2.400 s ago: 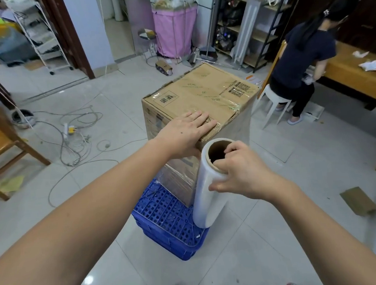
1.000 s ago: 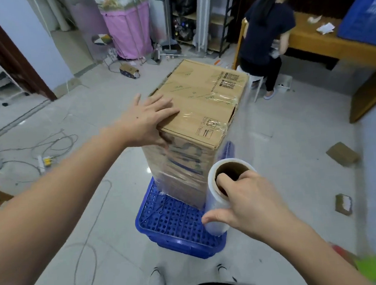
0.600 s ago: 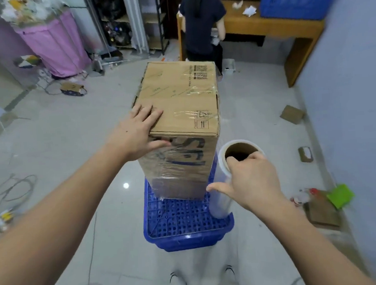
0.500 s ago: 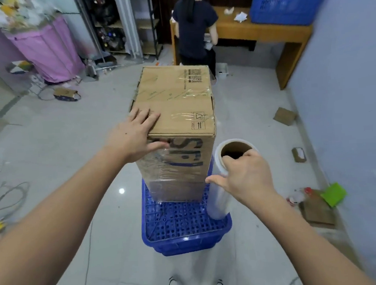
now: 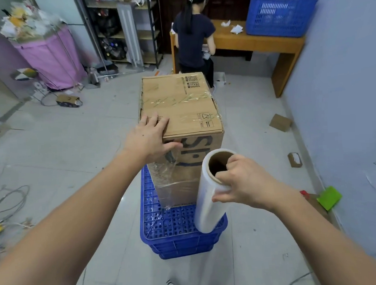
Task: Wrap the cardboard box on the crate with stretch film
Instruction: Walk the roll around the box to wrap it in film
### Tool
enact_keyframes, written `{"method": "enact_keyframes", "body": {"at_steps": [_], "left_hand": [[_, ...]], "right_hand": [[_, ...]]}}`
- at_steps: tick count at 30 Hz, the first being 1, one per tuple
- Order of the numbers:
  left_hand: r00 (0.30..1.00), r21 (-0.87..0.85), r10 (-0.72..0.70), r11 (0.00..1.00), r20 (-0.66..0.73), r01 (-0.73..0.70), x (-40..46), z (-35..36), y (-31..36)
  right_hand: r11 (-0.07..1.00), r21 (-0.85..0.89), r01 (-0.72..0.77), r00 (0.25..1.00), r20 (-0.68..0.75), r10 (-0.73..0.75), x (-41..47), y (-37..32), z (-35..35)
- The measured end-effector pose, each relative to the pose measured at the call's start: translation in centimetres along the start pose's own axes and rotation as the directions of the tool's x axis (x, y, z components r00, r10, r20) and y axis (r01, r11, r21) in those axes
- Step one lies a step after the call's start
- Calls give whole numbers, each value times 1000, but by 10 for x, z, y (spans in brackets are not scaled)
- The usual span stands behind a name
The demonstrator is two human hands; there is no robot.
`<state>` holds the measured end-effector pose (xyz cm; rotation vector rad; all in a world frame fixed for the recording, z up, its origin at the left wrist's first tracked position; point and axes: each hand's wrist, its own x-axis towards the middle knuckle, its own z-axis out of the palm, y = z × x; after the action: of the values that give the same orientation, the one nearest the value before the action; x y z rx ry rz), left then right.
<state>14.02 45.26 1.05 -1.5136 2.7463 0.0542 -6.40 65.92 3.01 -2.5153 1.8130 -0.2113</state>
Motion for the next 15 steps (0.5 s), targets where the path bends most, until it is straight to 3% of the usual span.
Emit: {"method": "enact_keyframes", "body": {"at_steps": [5, 11, 15], "left_hand": [[999, 2, -38, 999, -9, 38, -9, 5, 11], [998, 3, -54, 999, -18, 54, -9, 7, 13], [998, -22, -50, 999, -30, 50, -10, 10, 13]], "right_hand": [[1000, -6, 14, 996, 89, -13, -5, -7, 8], [994, -6, -111, 982, 152, 111, -11, -10, 0], [979, -25, -203, 974, 95, 205, -16, -22, 3]]}}
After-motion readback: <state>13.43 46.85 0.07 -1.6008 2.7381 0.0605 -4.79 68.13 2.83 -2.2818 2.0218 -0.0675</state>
